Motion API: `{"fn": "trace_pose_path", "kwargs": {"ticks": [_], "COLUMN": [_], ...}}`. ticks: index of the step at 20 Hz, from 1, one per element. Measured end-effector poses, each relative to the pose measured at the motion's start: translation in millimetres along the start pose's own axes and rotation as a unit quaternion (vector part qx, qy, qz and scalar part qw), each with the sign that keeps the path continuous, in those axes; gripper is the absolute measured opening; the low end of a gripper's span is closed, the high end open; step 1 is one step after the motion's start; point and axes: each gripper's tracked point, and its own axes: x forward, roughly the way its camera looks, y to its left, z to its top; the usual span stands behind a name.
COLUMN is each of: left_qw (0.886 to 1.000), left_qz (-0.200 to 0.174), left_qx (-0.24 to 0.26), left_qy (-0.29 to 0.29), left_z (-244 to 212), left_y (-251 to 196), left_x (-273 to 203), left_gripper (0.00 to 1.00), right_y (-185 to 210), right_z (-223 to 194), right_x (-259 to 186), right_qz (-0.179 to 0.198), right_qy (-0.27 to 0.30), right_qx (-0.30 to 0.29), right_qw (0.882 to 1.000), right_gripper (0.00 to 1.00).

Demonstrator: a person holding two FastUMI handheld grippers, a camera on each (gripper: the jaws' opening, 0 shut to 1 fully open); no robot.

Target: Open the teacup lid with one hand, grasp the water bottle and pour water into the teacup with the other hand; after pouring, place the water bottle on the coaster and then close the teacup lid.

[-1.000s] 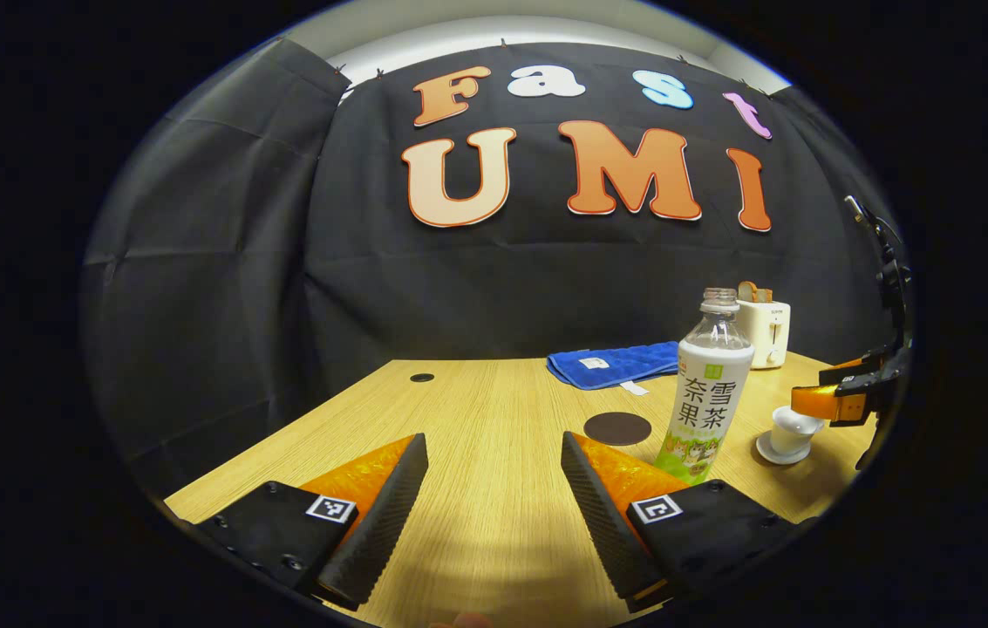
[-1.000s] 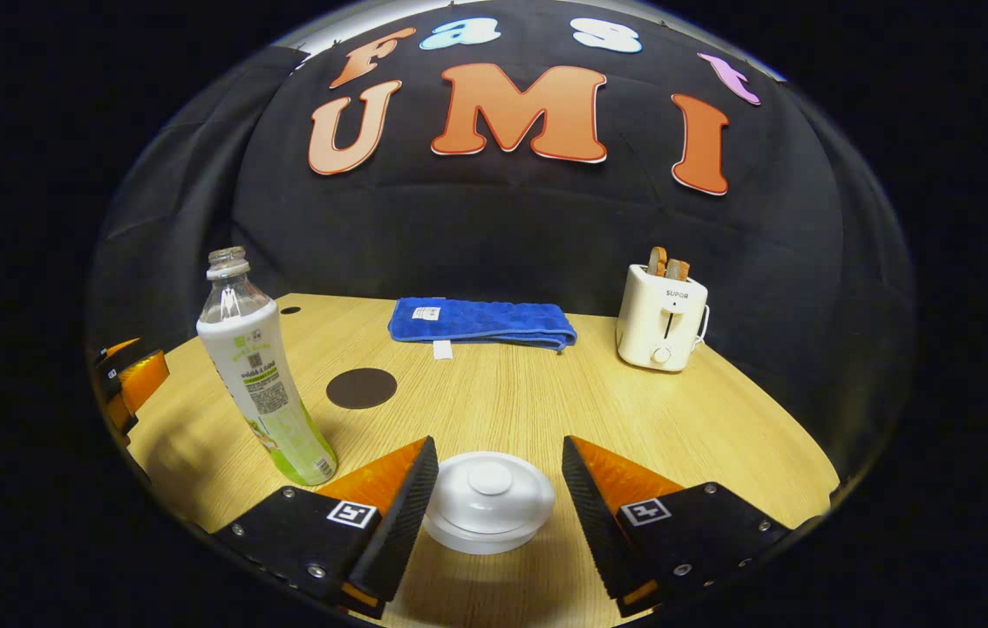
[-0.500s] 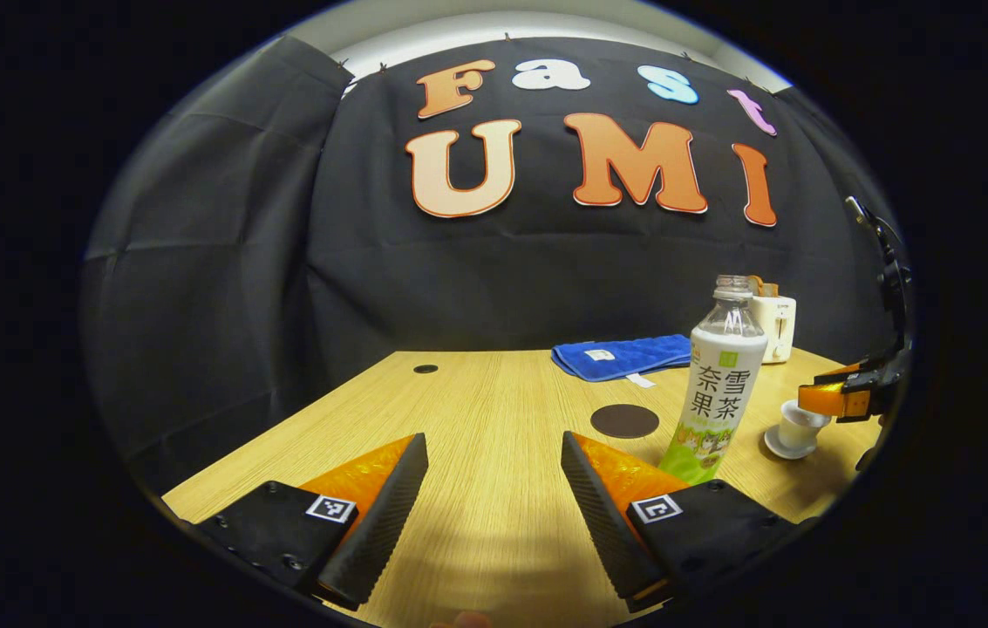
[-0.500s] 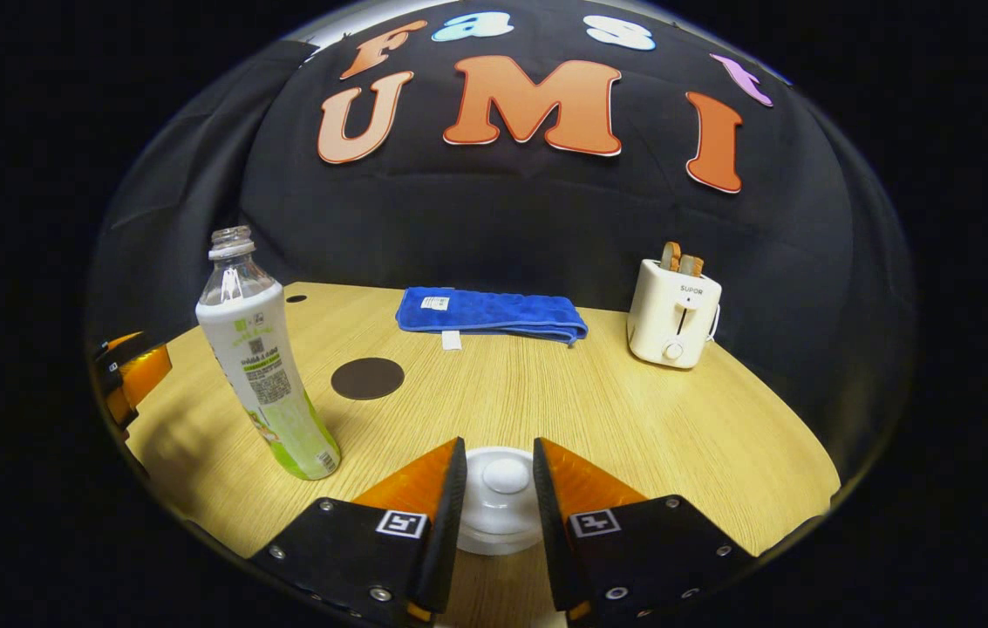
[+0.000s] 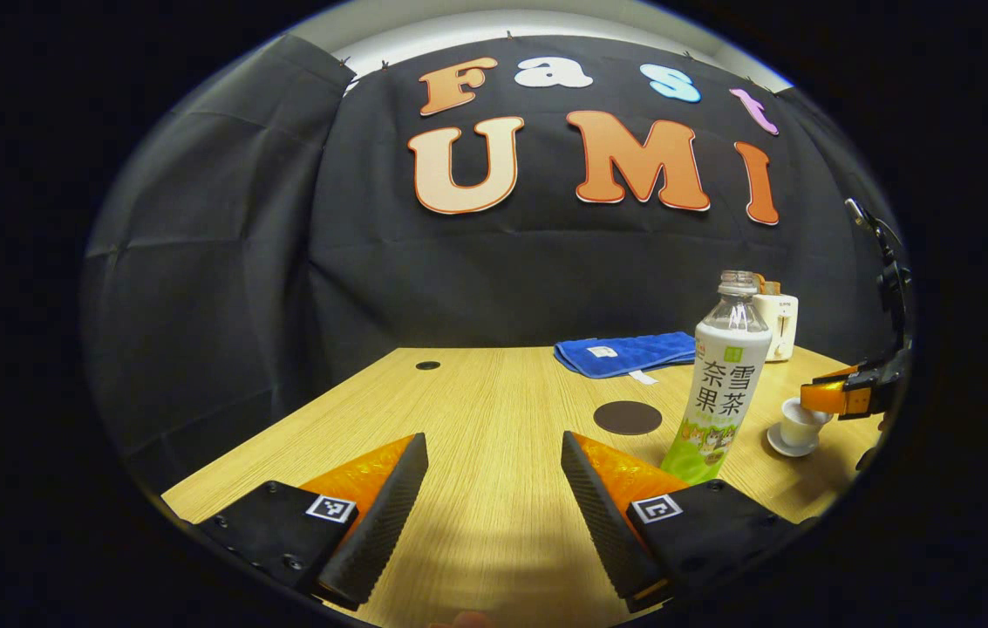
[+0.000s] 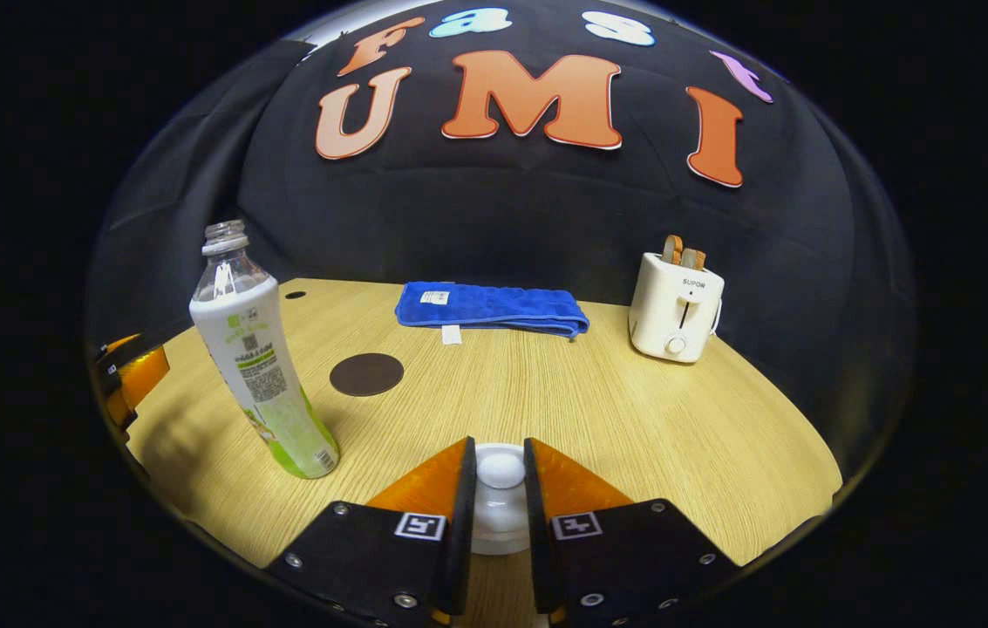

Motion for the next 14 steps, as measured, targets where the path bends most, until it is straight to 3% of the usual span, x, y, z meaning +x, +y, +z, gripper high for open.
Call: {"fn": "trace_pose_path", "kwargs": {"ticks": [1, 6, 14], "left_qw": [1.000, 1.000, 0.999], "left_qz": [-0.001, -0.004, -0.040], "left_qx": [0.000, 0.003, 0.008], "left_qy": [0.000, -0.005, -0.028], "left_z": [0.0, 4.0, 19.0], "left_y": [-0.1, -5.8, -44.8], "left_x": [-0.9, -3.4, -19.0], "left_gripper": [0.99, 0.99, 0.99], "right_y": [-0.4, -4.5, -33.9], "right_z": [-0.1, 2.6, 20.0], "right_x": [-0.9, -2.2, -32.8], "right_qz": [0.001, -0.007, -0.025], "right_qy": [0.000, -0.003, -0.040], "right_qx": [0.001, 0.002, 0.024], "right_qw": [1.000, 1.000, 0.999], "right_gripper": [0.28, 0.21, 0.21]}}
